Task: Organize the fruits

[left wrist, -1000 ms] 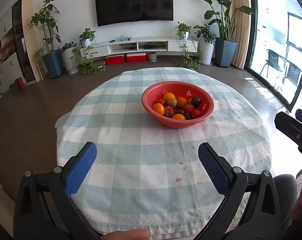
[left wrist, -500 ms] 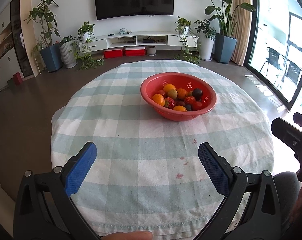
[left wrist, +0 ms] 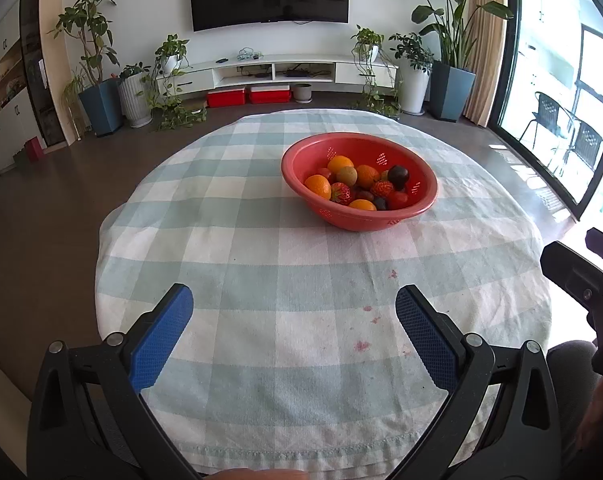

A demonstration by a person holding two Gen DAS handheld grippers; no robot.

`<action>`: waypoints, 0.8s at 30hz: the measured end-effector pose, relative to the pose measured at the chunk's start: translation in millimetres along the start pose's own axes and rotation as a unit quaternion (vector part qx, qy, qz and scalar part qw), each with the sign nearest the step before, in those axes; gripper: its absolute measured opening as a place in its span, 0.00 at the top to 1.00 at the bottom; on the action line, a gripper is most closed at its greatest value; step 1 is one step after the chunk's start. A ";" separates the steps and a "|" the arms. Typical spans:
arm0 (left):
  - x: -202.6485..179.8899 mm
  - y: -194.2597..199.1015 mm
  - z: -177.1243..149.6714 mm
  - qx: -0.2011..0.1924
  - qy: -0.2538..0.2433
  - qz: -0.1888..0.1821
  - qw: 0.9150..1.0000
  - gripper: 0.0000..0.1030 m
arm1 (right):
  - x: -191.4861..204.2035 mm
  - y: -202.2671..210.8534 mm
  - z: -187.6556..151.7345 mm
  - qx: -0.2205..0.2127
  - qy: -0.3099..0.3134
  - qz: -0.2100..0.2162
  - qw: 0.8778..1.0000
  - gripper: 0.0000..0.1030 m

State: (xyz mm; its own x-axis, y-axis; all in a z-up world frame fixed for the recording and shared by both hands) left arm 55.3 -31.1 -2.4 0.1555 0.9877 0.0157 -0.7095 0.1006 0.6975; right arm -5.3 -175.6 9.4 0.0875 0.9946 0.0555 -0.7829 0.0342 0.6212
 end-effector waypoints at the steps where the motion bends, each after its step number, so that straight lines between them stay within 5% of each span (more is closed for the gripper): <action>1: 0.3 -1.2 -0.2 0.001 0.000 0.000 1.000 0.00 | 0.6 0.0 -0.3 0.001 0.001 0.000 1.000 0.00; 24: 3.0 -9.8 -5.4 0.007 0.002 0.001 1.000 0.00 | 0.6 -10.0 -2.7 0.018 -0.011 0.001 1.000 0.00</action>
State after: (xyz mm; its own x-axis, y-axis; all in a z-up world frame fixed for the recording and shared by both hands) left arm 59.0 -28.5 -13.0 0.1511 0.9884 0.0145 -0.7006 0.0967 0.7070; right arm 1.0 -175.1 1.1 0.1002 0.9923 0.0726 -0.7601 0.0293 0.6492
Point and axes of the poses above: each gripper's, at about its wrist camera, not at the fingertips, and y roughly against the way its jaws point, x to its left, z to its top, the point moved 1 cm from there along -y, roughly the way its jaws point, and after that the axes turned 2 degrees about z, right-handed, at the moved point
